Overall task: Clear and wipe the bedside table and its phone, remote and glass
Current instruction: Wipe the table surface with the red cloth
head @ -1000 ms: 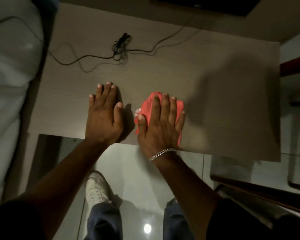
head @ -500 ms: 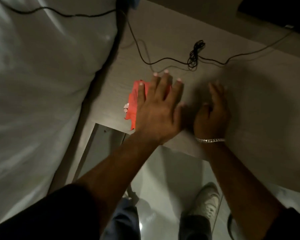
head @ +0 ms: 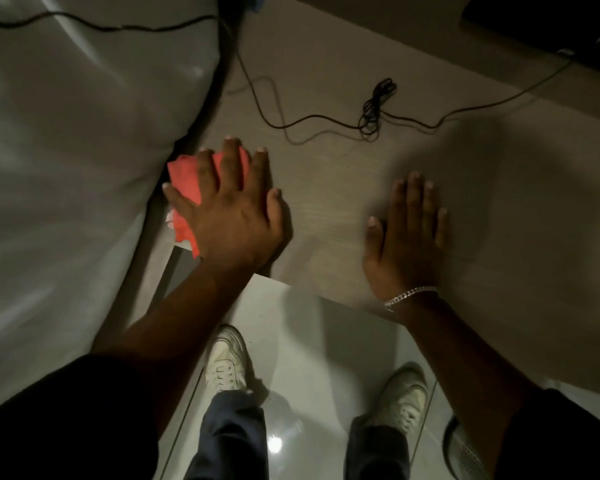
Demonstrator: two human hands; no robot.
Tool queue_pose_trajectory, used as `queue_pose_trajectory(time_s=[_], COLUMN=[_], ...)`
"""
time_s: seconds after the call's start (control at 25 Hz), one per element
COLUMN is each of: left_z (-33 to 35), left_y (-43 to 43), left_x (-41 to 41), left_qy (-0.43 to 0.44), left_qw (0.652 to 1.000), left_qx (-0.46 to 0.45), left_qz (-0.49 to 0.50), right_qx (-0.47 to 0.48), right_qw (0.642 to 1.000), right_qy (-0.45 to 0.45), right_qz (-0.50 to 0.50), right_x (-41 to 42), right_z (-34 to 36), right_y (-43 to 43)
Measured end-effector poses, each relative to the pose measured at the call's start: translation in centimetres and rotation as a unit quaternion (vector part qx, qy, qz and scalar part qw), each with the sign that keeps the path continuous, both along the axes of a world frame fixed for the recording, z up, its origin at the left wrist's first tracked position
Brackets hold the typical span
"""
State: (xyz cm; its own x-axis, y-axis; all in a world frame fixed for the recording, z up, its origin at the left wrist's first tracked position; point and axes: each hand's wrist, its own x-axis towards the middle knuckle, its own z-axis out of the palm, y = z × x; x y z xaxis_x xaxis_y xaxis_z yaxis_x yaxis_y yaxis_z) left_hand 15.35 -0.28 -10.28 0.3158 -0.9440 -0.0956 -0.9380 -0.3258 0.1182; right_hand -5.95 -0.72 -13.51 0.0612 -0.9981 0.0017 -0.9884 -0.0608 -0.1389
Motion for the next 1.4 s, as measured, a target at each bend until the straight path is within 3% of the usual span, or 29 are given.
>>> queue_pose_trajectory(time_s=[0.12,0.2,0.24,0.56,0.76,0.88,1.08,1.4], left_z=[0.9,0.9,0.8,0.4,1.6,2.4,4.9,4.1], left_y=[1.8,3.4,4.0,6.2,6.5,4.8,4.3,0.9], left_x=[-4.7,-8.9,-11.1,-28.8,-35.5,-34.7,-32.7,-22.9], left_qy=[0.021,0.036,0.04,0.031,0.091,0.169,0.225,0.255], left_qw=[0.999,0.999,0.999,0.986,0.973,0.974,0.958,0.963], left_qx=[0.02,0.031,0.035,0.057,0.045,0.005,0.098,-0.043], left_qz=[0.035,0.004,-0.012,-0.152,-0.208,-0.149,-0.151,-0.071], right_qx=[-0.01,-0.018,-0.018,-0.134,-0.098,-0.013,0.083,0.164], right_qw=[0.982,0.934,0.916,0.947,0.936,0.911,0.906,0.924], right_qy=[-0.187,-0.353,-0.392,-0.276,-0.282,-0.354,-0.356,-0.319], right_qz=[-0.008,-0.059,-0.089,-0.094,-0.185,-0.212,-0.215,-0.134], right_x=[-1.0,-2.7,-3.7,-20.9,-25.4,-24.6,-22.2,-13.7], right_z=[0.9,1.8,2.1,0.6,3.2,4.9,6.2,8.0], right_y=[-0.4,-0.3,0.0,7.3,10.4,11.4,10.7,6.5])
